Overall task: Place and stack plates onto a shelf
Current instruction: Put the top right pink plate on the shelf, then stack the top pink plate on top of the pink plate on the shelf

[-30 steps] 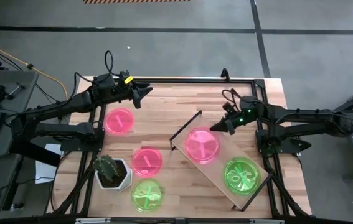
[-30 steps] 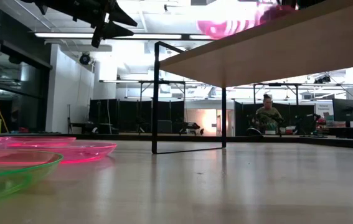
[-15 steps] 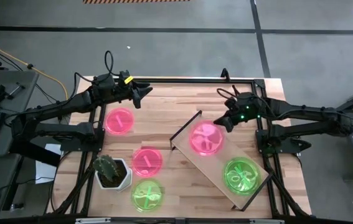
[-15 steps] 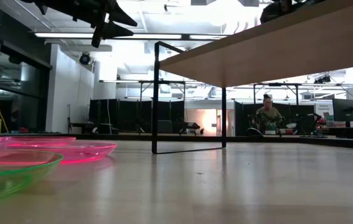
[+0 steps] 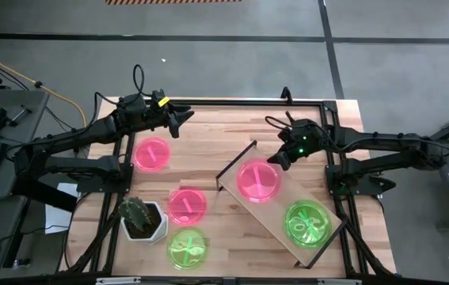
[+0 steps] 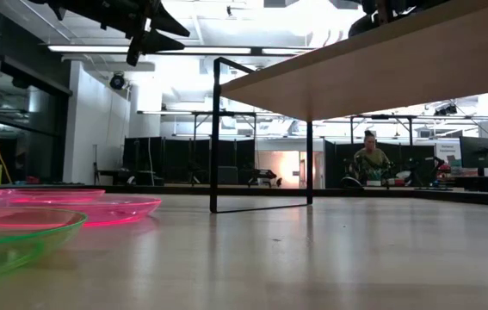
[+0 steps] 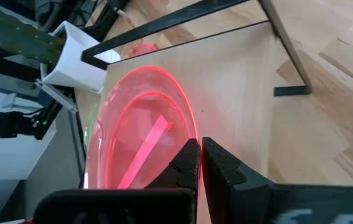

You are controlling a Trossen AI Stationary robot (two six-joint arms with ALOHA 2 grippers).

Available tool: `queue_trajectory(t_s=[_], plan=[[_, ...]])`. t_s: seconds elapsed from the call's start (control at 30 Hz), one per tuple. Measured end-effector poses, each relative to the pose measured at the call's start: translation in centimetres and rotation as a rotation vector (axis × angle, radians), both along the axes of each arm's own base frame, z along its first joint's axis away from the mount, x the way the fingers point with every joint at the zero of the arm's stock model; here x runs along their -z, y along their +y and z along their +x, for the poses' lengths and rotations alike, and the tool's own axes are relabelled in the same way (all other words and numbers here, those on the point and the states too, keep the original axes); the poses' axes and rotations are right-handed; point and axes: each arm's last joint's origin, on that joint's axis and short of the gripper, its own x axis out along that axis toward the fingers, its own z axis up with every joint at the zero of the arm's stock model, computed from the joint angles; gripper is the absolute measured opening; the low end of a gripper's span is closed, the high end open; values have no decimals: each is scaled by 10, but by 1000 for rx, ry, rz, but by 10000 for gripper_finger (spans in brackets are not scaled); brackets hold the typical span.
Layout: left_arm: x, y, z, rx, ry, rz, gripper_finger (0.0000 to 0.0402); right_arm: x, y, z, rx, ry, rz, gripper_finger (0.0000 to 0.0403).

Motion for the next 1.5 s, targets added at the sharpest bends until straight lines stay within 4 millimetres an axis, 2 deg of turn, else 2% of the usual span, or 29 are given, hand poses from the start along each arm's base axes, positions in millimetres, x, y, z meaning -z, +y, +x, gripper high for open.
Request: queue_trajectory(t_s=[0.43, 0.53, 0.67, 0.77, 0.87, 1.1, 1.27, 1.5], plan=[[0, 0, 0, 0, 1, 1, 142, 0, 0, -1, 16, 7, 17, 9], [0, 0, 0, 1, 1, 0, 142, 0, 0, -1, 23, 8, 18, 35], [0, 0, 0, 0, 1, 0, 142, -2, -1, -1, 20, 9, 8, 90], [0, 0, 0, 0, 1, 0, 142, -12, -4, -2, 13, 12, -26, 127], [0, 0, 0, 0, 1, 0, 142, -27, -10, -5, 29, 35, -86, 146], [-1, -1, 1, 38, -13, -1, 142, -63, -25, -6, 113, -29, -343, 151], [-2, -3, 2, 109, -24, -7, 142, -65, -38, -9, 153, -37, -393, 151], [-4, -3, 2, 115, -47, 8, 142, -69, -51, -12, 165, -82, -436, 151]])
